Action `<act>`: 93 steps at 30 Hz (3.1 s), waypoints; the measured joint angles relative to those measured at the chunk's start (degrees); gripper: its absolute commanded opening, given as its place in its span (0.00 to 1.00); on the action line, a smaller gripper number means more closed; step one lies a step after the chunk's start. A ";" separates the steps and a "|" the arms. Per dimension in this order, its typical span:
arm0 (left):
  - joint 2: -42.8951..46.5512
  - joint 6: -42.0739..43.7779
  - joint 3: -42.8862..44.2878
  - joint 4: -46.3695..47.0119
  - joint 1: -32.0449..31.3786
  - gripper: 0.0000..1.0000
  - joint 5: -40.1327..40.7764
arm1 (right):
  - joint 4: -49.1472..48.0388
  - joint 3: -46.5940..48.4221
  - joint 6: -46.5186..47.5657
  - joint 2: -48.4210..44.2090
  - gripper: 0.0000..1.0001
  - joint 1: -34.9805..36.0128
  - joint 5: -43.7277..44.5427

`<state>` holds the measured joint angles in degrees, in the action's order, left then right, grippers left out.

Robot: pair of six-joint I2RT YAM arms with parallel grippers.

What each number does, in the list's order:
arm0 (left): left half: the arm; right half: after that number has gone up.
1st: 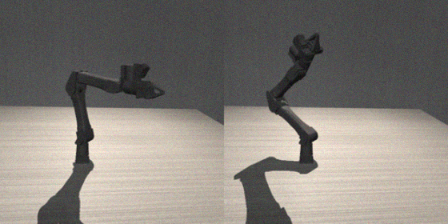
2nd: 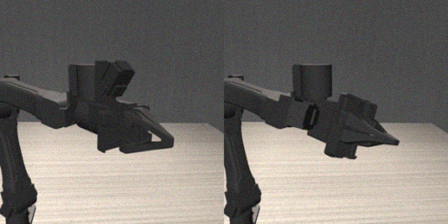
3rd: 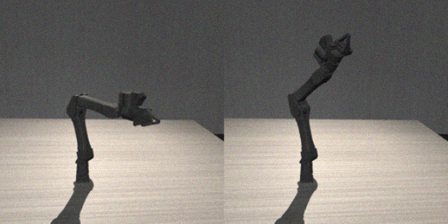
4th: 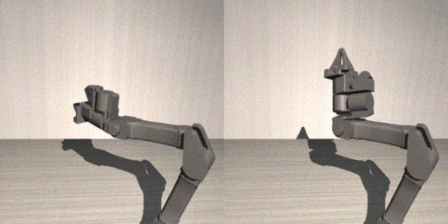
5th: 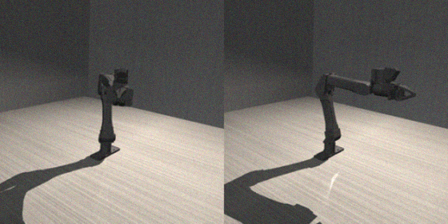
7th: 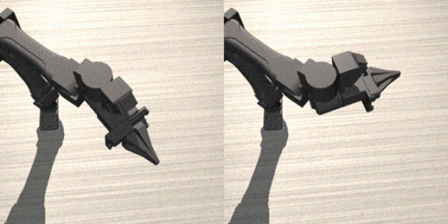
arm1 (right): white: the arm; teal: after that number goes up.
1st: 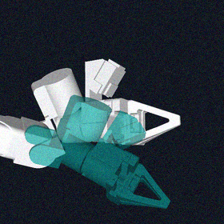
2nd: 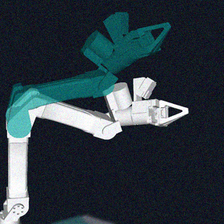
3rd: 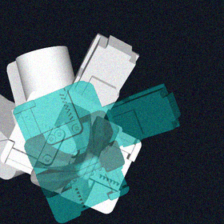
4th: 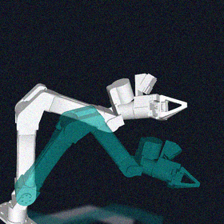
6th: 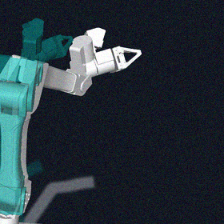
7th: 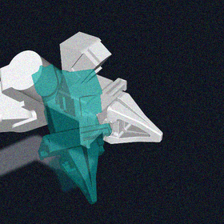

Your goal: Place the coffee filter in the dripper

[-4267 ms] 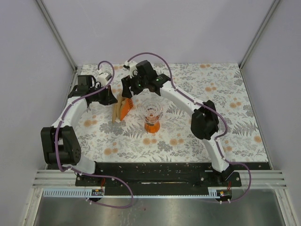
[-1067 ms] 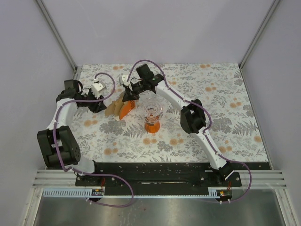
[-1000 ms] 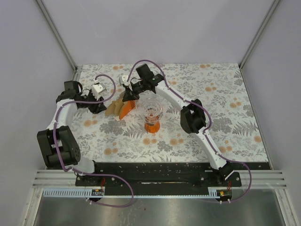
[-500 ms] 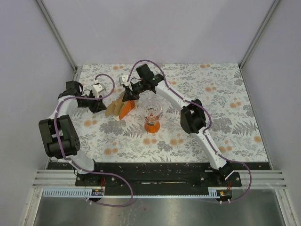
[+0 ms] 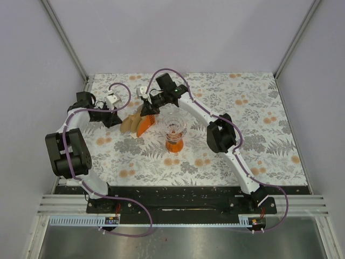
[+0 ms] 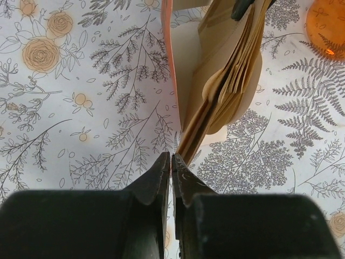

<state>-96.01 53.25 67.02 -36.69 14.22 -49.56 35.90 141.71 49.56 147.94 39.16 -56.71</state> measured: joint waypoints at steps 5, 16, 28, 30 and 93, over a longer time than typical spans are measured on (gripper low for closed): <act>-0.13 -0.79 0.17 0.66 0.00 0.10 0.00 | -0.02 0.00 0.00 -0.02 0.00 0.00 0.00; -0.35 -0.81 0.17 0.81 -0.15 0.11 0.28 | 0.00 0.00 0.00 -0.02 0.00 0.00 0.00; -0.98 0.26 0.17 0.33 -3.08 0.20 0.68 | 0.00 0.00 0.04 -0.02 0.00 0.00 0.00; -0.98 0.44 0.17 -0.13 -3.48 0.19 0.68 | 0.00 0.00 0.07 -0.02 0.00 0.00 0.00; 1.77 -12.94 11.76 -7.08 -4.37 0.00 1.38 | -15.82 -8.46 -21.79 -12.87 0.94 -0.17 5.97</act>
<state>-94.24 40.32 78.78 -43.77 9.85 -48.18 20.08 133.25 27.77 135.06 38.98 -50.74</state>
